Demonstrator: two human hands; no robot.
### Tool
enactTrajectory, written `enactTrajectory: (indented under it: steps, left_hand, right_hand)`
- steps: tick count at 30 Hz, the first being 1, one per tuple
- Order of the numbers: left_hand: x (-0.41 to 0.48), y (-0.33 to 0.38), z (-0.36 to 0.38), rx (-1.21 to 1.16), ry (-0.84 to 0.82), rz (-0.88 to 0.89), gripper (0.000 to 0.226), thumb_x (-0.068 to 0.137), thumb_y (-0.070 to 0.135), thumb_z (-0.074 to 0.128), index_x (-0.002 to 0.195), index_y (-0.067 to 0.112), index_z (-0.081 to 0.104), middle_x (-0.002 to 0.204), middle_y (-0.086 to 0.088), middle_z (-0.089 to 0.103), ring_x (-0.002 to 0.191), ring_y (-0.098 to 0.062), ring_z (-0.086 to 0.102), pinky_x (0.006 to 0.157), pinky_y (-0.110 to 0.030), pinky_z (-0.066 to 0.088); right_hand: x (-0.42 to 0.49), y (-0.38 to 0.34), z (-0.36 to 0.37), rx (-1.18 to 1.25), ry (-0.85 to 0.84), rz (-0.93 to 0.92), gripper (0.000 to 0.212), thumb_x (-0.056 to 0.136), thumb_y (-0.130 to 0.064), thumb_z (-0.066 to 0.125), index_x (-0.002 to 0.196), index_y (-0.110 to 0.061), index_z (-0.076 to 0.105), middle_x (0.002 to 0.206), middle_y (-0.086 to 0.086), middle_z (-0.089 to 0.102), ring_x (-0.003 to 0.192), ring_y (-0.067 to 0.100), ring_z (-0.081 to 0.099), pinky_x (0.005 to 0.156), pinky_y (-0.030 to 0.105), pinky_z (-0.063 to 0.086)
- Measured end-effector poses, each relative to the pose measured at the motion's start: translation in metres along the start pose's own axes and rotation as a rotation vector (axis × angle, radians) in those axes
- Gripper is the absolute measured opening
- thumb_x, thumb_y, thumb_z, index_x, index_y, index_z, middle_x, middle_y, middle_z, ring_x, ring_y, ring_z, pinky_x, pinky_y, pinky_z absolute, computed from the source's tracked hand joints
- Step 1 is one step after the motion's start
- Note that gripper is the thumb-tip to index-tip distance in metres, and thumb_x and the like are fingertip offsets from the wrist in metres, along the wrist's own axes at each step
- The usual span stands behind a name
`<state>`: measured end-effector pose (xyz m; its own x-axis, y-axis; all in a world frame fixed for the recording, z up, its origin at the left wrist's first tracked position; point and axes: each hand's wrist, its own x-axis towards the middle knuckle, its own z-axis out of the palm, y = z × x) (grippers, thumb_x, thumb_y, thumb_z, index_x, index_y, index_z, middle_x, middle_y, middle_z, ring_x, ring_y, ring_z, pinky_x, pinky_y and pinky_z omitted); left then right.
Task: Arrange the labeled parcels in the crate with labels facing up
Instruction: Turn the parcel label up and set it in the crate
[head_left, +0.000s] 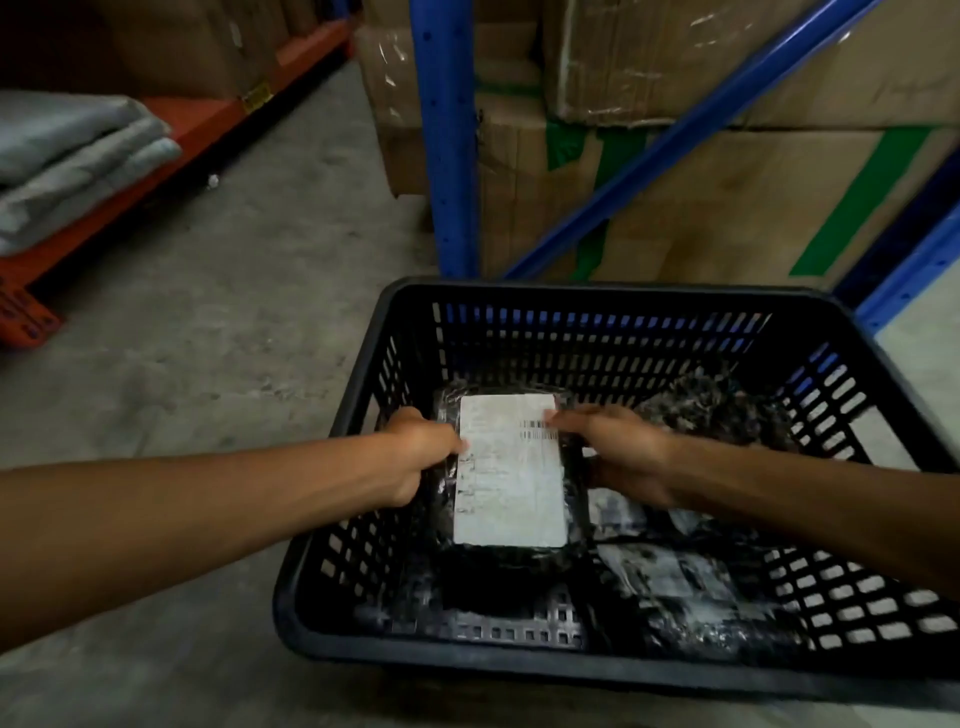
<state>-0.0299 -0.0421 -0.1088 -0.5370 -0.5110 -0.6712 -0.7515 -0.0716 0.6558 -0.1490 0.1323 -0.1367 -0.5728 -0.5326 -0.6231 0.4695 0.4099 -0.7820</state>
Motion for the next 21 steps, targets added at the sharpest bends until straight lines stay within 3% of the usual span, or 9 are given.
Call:
enactTrajectory:
  steps: [4,7,9,11,12,15,18,19,21]
  left_hand:
    - [0.034,0.017,0.003,0.145,0.151,0.069,0.040,0.090,0.012,0.063,0.126,-0.002,0.057,0.128,-0.020,0.061,0.118,-0.036,0.059,0.099,-0.043,0.051]
    - [0.051,0.019,0.013,0.328,0.190,0.069,0.040,0.092,0.006,0.057,0.131,-0.001,0.056,0.129,-0.019,0.061,0.118,-0.033,0.060,0.095,-0.037,0.053]
    - [0.053,0.016,0.029,0.433,0.211,0.044,0.049,0.095,0.004,0.051,0.143,0.000,0.043,0.140,-0.019,0.054,0.126,-0.034,0.056,0.103,-0.039,0.049]
    - [0.053,0.016,0.045,0.511,0.250,0.010,0.064,0.097,0.010,0.049,0.153,-0.002,0.021,0.151,-0.021,0.042,0.136,-0.036,0.047,0.110,-0.041,0.042]
    - [0.054,0.017,0.048,0.539,0.254,-0.007,0.066,0.098,0.012,0.047,0.154,-0.004,0.014,0.153,-0.023,0.037,0.139,-0.037,0.043,0.112,-0.042,0.039]
    - [0.058,0.022,0.041,0.564,0.206,-0.054,0.055,0.104,0.007,0.032,0.155,-0.003,0.015,0.155,-0.023,0.036,0.140,-0.036,0.041,0.114,-0.041,0.035]
    - [0.047,0.026,0.031,0.682,0.152,-0.061,0.054,0.105,0.010,0.033,0.155,-0.002,0.016,0.159,-0.020,0.029,0.144,-0.034,0.036,0.116,-0.038,0.033]
    - [0.041,0.028,0.030,0.735,0.144,-0.037,0.056,0.104,0.011,0.037,0.155,-0.001,0.016,0.161,-0.019,0.025,0.146,-0.033,0.033,0.116,-0.037,0.033]
    - [0.028,0.033,0.034,0.778,0.149,0.004,0.066,0.100,0.018,0.047,0.155,0.001,0.015,0.163,-0.018,0.018,0.149,-0.033,0.025,0.118,-0.037,0.030]
  right_hand:
    - [0.027,0.002,0.014,-0.023,0.063,-0.073,0.041,0.090,0.003,0.069,0.129,-0.002,0.058,0.129,0.019,0.069,0.114,0.036,0.069,0.101,0.052,0.054]
    - [0.052,-0.004,0.022,-0.097,0.079,-0.110,0.054,0.092,0.006,0.064,0.142,0.000,0.046,0.138,0.022,0.062,0.121,0.039,0.063,0.105,0.054,0.050]
    - [0.065,0.000,0.031,-0.191,0.080,-0.082,0.076,0.097,-0.004,0.061,0.158,-0.002,0.017,0.146,0.021,0.054,0.130,0.039,0.056,0.108,0.052,0.047]
    - [0.072,0.005,0.032,-0.320,0.098,-0.065,0.095,0.099,-0.022,0.060,0.159,-0.005,-0.012,0.151,0.017,0.050,0.134,0.036,0.052,0.110,0.047,0.046]
    - [0.075,0.006,0.028,-0.381,0.090,-0.059,0.095,0.098,-0.027,0.060,0.159,-0.006,-0.010,0.151,0.016,0.050,0.134,0.035,0.053,0.110,0.046,0.046]
    - [0.082,0.008,0.015,-0.345,-0.014,0.005,0.073,0.097,-0.026,0.064,0.155,-0.006,0.026,0.147,0.014,0.055,0.130,0.032,0.057,0.109,0.047,0.049]
    - [0.082,0.008,0.014,-0.473,-0.026,0.030,0.083,0.098,-0.033,0.061,0.159,-0.005,0.014,0.157,0.013,0.043,0.138,0.032,0.049,0.113,0.043,0.045]
    - [0.079,0.005,0.016,-0.543,-0.022,0.020,0.081,0.098,-0.035,0.061,0.158,-0.004,0.018,0.159,0.012,0.041,0.138,0.032,0.048,0.114,0.041,0.044]
    - [0.069,-0.009,0.014,-0.724,-0.025,-0.035,0.063,0.097,-0.036,0.061,0.149,-0.005,0.043,0.153,0.013,0.049,0.134,0.032,0.053,0.111,0.036,0.045]
